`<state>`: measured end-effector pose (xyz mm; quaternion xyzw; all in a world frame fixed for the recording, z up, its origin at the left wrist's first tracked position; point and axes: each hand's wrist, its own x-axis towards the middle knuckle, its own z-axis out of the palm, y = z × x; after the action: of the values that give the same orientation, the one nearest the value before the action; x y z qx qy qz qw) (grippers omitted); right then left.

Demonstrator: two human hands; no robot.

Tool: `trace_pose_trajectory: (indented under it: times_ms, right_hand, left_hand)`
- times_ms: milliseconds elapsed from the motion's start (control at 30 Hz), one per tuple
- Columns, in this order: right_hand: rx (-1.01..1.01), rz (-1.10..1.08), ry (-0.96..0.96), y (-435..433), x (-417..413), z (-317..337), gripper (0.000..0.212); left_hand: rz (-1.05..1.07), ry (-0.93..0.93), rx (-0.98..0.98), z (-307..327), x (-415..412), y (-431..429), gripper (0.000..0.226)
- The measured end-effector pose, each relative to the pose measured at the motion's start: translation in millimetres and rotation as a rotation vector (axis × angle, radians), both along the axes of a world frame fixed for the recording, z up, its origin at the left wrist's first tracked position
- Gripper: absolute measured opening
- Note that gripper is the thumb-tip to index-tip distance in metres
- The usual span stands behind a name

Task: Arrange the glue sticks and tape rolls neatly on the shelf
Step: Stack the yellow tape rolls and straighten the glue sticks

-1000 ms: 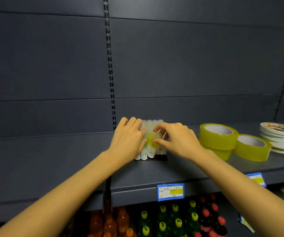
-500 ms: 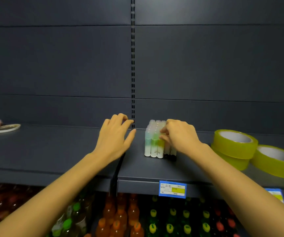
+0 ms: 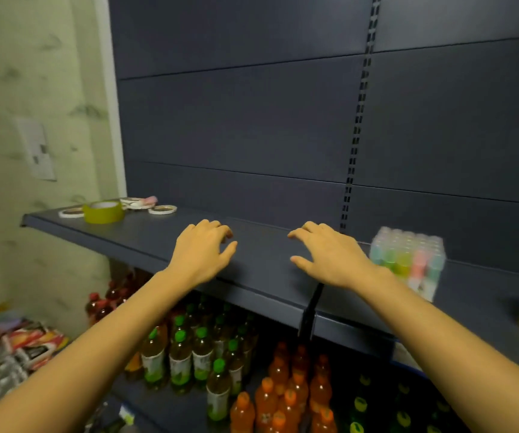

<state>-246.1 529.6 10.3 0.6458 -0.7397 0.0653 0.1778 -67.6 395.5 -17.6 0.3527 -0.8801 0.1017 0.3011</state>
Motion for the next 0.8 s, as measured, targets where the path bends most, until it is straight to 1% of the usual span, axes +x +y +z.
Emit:
trace_pose_trajectory:
  times_ms: [167,400,500,567,800]
  right_hand:
    - [0.035,0.134,-0.046,-56.4,49.1,-4.7,0.044]
    - [0.066,0.195,-0.077,-149.1,121.2,-6.6,0.043]
    - [0.069,0.208,-0.103,-196.4,159.2,-4.0,0.041]
    - [0.061,0.216,-0.141,-226.6,184.0,-7.5,0.040]
    - [0.054,0.187,-0.275,-318.5,247.9,-17.2,0.037]
  left_hand:
    - [0.122,-0.001,-0.003,-6.7,64.3,-33.2,0.033]
    - [0.226,-0.031,0.014,-10.0,151.0,-94.3,0.033]
    - [0.242,-0.069,-0.001,-8.6,192.2,-124.7,0.032]
    - [0.244,-0.062,-0.005,-6.7,216.8,-145.4,0.032]
    - [0.198,0.062,-0.009,-2.9,274.1,-211.2,0.025]
